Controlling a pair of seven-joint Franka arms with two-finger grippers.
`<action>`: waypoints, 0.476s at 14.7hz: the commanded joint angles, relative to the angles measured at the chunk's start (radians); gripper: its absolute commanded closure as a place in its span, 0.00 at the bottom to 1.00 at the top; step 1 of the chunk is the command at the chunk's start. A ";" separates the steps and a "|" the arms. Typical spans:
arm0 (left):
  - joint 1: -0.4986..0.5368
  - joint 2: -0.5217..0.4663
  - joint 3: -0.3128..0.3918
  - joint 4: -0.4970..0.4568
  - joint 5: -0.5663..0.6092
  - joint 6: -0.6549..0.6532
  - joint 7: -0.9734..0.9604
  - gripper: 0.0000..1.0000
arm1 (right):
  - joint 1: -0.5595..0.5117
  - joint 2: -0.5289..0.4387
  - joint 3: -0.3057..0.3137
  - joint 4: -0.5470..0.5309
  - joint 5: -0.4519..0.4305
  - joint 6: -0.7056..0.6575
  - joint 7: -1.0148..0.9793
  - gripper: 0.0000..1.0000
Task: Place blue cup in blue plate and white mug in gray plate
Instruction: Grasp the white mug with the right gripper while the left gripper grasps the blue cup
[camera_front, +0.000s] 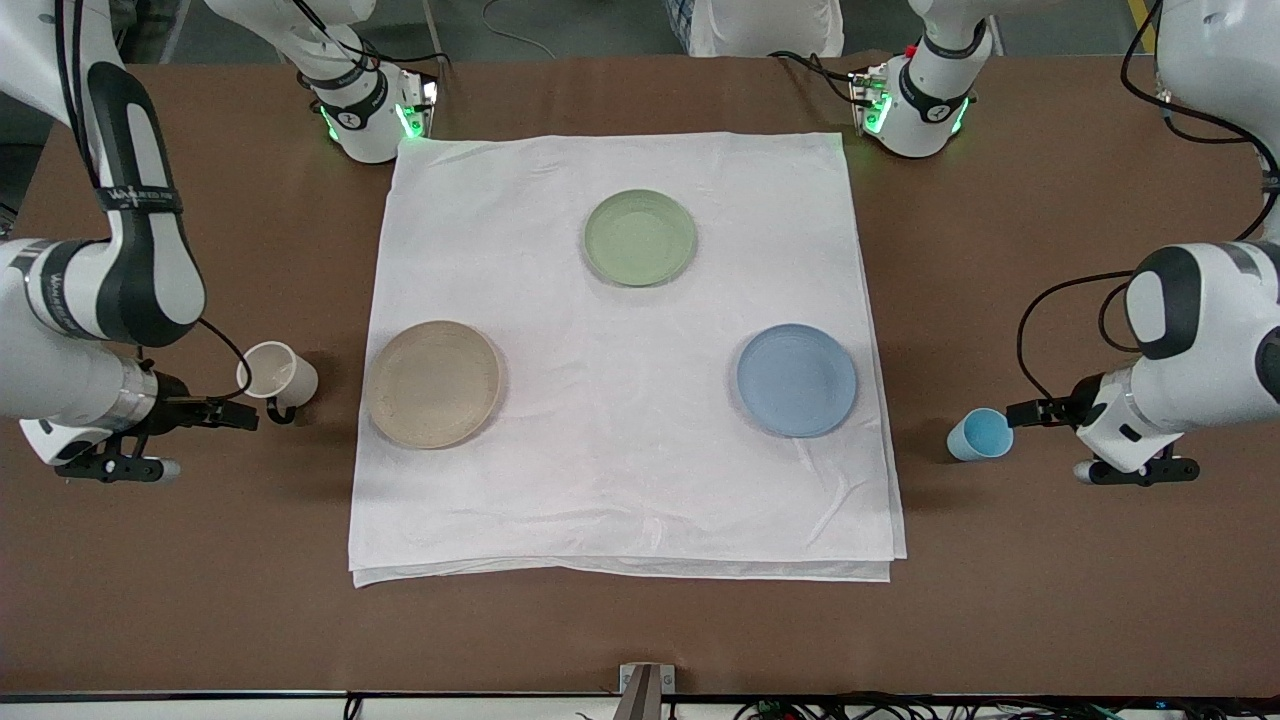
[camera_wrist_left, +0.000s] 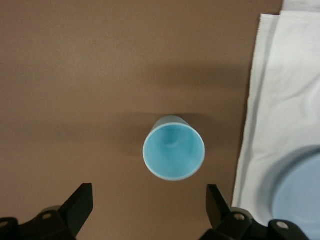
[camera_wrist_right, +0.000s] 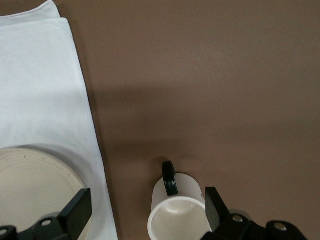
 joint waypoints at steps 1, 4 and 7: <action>-0.001 0.063 0.001 -0.010 0.022 0.068 0.001 0.01 | -0.008 -0.020 0.008 -0.122 -0.004 0.109 -0.011 0.00; 0.001 0.120 -0.001 -0.010 0.076 0.099 0.004 0.08 | -0.014 -0.003 0.008 -0.228 -0.004 0.262 -0.051 0.02; -0.001 0.143 -0.001 -0.010 0.080 0.101 0.002 0.44 | -0.018 0.001 0.009 -0.308 -0.004 0.356 -0.066 0.11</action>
